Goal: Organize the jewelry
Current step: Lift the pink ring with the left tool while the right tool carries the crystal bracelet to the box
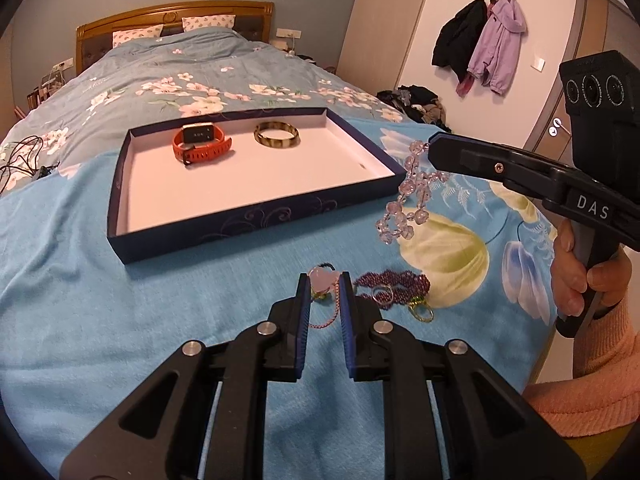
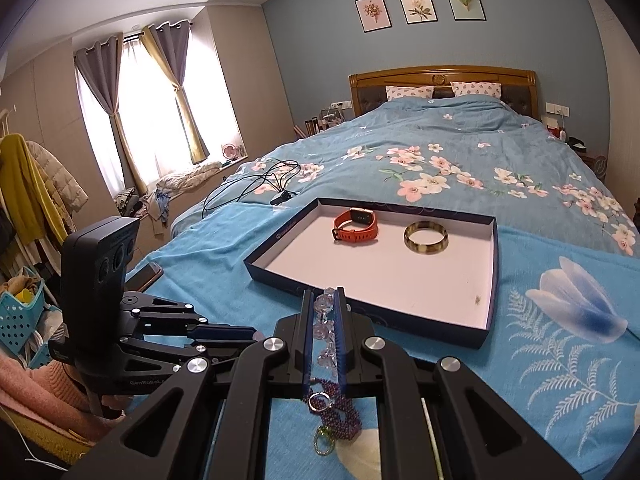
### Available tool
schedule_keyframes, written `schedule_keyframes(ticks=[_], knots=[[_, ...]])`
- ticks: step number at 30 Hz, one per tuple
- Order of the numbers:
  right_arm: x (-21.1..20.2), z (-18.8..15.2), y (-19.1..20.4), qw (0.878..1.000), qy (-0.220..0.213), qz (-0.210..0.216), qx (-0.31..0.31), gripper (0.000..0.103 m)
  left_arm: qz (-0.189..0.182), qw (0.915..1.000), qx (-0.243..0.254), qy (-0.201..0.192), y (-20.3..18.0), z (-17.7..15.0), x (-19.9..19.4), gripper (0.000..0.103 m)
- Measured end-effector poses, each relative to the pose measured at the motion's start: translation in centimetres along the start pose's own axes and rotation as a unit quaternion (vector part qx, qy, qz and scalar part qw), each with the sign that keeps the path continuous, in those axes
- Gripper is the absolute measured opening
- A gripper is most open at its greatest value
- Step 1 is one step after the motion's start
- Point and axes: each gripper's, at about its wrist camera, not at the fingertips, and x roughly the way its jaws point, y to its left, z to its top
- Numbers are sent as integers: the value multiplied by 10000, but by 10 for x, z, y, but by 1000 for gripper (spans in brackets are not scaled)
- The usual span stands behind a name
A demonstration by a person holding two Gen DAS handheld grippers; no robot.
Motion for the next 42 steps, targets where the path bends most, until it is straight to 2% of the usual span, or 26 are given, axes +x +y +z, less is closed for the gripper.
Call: schedule_keyframes(ticks=[14, 19, 30, 42], knots=[[17, 38, -14, 9995, -218, -170, -139, 8, 315, 9987, -159, -373, 33, 43, -6, 15], [37, 50, -28, 9997, -133, -192, -34, 8, 353, 9980, -332, -407, 50, 58, 1, 15], [81, 64, -47, 9997, 61, -227, 45, 8, 428, 9970, -600, -251, 76, 80, 28, 15], [119, 72, -58, 9993, 227, -241, 156, 8, 601, 9959, -674, -16, 91, 100, 62, 15]])
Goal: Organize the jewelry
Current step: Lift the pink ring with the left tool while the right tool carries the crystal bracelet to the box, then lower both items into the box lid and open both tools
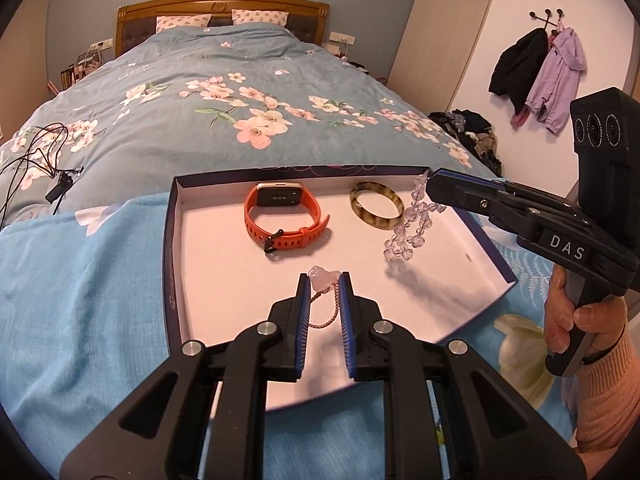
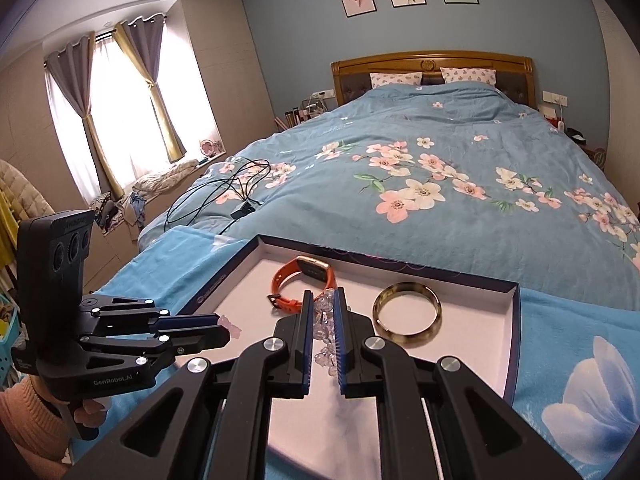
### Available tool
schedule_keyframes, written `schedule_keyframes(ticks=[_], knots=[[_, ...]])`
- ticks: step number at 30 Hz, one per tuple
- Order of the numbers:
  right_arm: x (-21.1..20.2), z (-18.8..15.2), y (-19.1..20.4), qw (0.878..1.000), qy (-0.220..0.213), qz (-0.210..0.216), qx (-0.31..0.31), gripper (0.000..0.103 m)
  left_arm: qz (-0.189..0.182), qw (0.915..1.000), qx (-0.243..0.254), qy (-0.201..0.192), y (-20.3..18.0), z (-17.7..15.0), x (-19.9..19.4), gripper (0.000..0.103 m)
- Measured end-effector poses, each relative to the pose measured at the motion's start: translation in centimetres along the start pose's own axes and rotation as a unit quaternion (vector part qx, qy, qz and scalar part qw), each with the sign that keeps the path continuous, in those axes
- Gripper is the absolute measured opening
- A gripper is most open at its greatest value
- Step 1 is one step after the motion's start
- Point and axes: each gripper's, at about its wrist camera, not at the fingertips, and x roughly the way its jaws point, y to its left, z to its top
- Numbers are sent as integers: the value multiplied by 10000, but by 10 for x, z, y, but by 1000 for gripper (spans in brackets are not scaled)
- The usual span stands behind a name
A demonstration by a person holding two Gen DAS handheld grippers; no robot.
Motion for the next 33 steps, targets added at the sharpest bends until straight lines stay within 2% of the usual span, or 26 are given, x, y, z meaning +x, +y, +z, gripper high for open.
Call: schedule_keyframes(ticks=[6, 27, 33], knots=[[18, 1, -13, 9997, 202, 59, 142, 8, 56, 10000, -64, 50, 8, 8, 14, 15], [24, -16, -39, 9966, 659, -466, 139, 9, 159, 9987, -157, 451, 18, 15, 66, 15], [24, -18, -46, 9953, 746, -581, 220, 13, 191, 9985, -218, 458, 19, 15, 69, 20]])
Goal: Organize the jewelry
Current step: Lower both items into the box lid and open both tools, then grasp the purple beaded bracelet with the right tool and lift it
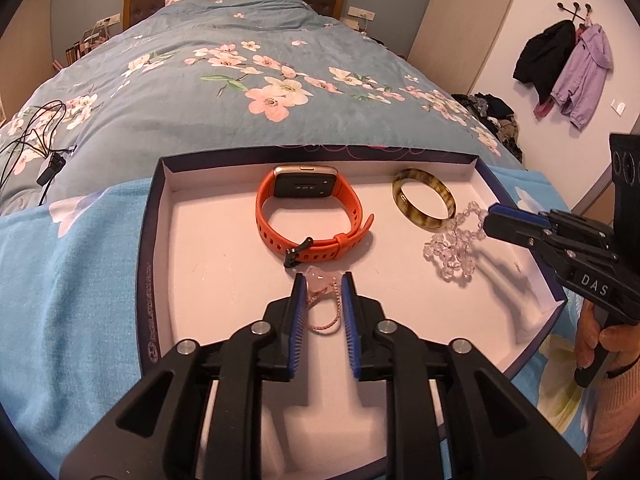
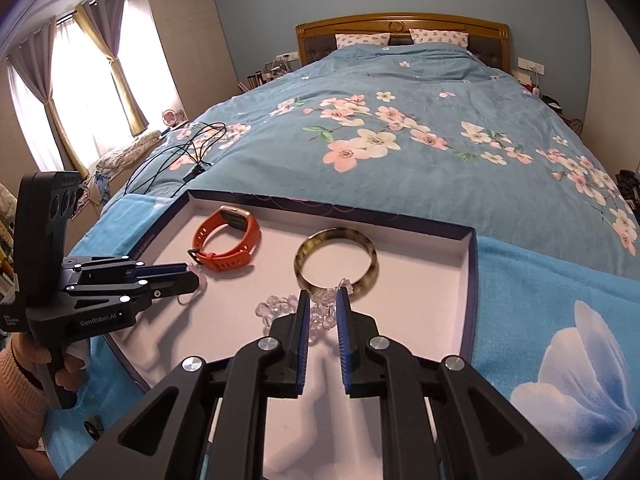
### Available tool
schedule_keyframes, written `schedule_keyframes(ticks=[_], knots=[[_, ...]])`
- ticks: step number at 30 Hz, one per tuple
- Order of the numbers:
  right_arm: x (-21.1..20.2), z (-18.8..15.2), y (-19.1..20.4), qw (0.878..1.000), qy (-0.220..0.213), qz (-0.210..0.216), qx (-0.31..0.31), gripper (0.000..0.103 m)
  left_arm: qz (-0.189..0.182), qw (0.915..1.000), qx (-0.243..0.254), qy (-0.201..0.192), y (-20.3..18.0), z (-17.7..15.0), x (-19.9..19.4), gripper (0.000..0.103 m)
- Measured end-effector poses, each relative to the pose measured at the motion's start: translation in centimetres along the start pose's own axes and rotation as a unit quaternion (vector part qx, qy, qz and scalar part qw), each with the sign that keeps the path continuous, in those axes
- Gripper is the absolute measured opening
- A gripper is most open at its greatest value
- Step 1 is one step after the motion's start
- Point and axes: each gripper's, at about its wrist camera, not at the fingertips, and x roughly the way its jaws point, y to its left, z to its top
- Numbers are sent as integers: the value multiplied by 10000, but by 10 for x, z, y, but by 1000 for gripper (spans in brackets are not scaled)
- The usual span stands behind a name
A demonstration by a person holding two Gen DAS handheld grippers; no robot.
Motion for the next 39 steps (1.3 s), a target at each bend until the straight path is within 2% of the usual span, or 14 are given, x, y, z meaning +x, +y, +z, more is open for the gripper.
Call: schedule_keyframes(ticks=[2, 4, 6, 8, 15, 21, 32, 36, 39], knots=[[0, -2, -2, 10000, 15, -30, 45, 16, 51, 10000, -1, -23, 0, 1, 0, 27], [-4, -5, -4, 9999, -8, -102, 98, 26, 28, 10000, -68, -47, 2, 1, -3, 33], [-10, -8, -6, 9998, -44, -175, 126, 31, 32, 9999, -98, -113, 3, 2, -8, 35], [-17, -13, -7, 9996, -84, -225, 139, 33, 73, 9996, -114, -248, 3, 1, -19, 41], [-55, -35, 12, 9994, -337, -3, -77, 40, 72, 9971, -99, -746, 1, -9, -73, 46], [-87, -66, 39, 9975, -412, 302, -489, 43, 18, 9951, 52, -988, -5, -42, -119, 48], [-100, -129, 51, 9977, 158, 510, -424, 42, 1, 9967, 387, -712, -16, -120, -138, 50], [-99, -142, 55, 9972, 270, 576, -396, 36, -27, 9973, 377, -628, -15, -136, -137, 52], [-95, -146, 58, 9965, 370, 633, -390, 27, -66, 9978, 348, -564, -16, -143, -136, 52]])
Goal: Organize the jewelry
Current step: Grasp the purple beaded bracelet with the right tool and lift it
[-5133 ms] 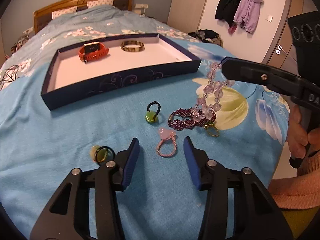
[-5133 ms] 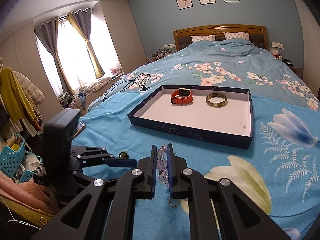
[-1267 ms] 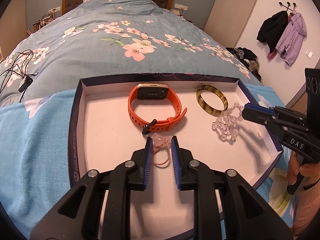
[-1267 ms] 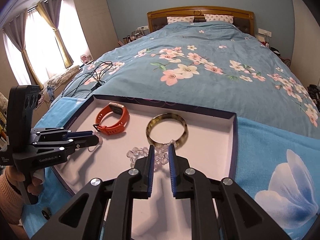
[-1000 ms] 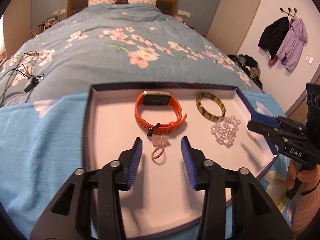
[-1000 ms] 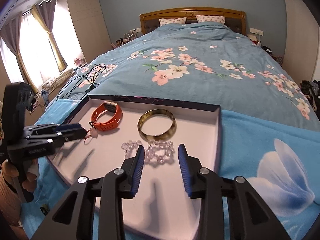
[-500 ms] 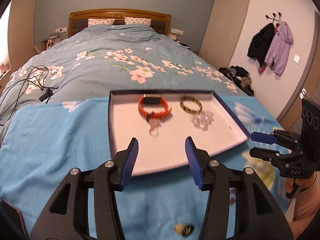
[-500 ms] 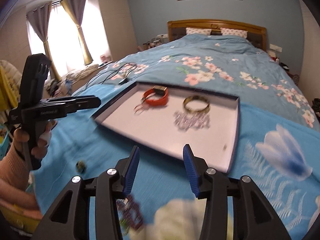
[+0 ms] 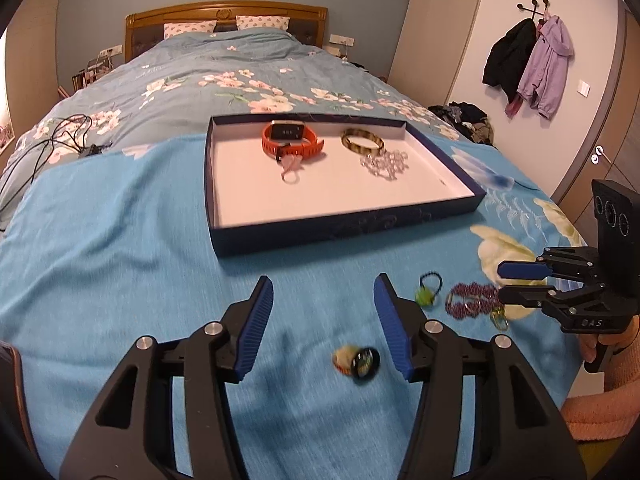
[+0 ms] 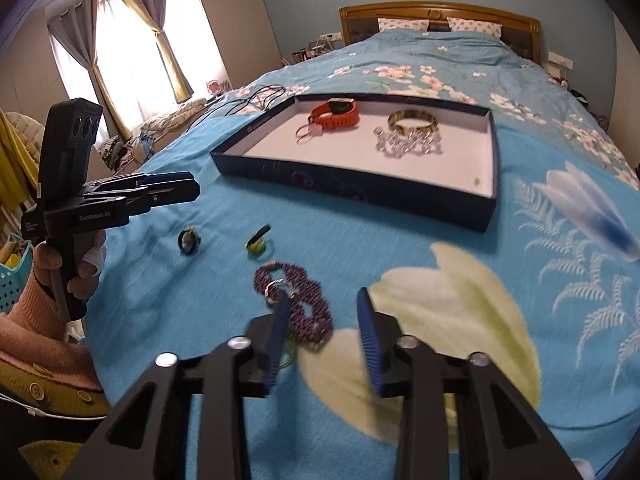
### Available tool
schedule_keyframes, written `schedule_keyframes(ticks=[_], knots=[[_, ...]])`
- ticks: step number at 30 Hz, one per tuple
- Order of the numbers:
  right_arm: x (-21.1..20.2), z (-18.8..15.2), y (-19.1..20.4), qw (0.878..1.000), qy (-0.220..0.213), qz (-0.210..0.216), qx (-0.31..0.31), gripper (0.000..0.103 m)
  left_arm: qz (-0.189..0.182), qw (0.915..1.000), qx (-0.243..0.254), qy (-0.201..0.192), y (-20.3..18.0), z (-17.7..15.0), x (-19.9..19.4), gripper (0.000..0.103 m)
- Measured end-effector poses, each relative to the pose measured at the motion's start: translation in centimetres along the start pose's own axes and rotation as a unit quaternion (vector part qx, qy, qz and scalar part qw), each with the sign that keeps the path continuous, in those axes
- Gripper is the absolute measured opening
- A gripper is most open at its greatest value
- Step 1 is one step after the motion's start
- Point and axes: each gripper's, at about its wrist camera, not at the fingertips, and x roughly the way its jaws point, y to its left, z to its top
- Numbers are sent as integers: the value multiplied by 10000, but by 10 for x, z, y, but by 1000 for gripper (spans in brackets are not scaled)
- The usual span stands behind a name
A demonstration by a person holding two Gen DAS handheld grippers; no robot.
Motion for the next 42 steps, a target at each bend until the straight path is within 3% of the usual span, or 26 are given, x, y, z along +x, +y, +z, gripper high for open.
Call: schedule_keyframes(ticks=[5, 7, 9, 20, 28, 42], knots=[[6, -3, 3, 9999, 126, -68, -22, 20, -59, 10000, -32, 70, 0, -6, 0, 53], [6, -3, 2, 9999, 138, -57, -20, 6, -74, 9999, -51, 90, -1, -8, -1, 53], [4, -4, 3, 9999, 71, -90, -24, 5, -113, 9999, -51, 110, -1, -10, -1, 53], [-22, 17, 15, 9980, -607, -107, -137, 4, -321, 9985, 369, 238, -19, -22, -4, 53], [-34, 32, 21, 9956, -915, -83, -188, 4, -89, 9983, 489, 316, -25, -28, 0, 49], [-31, 33, 20, 9950, -992, -26, -116, 4, 369, 9964, 572, 504, -29, -29, 10, 41]])
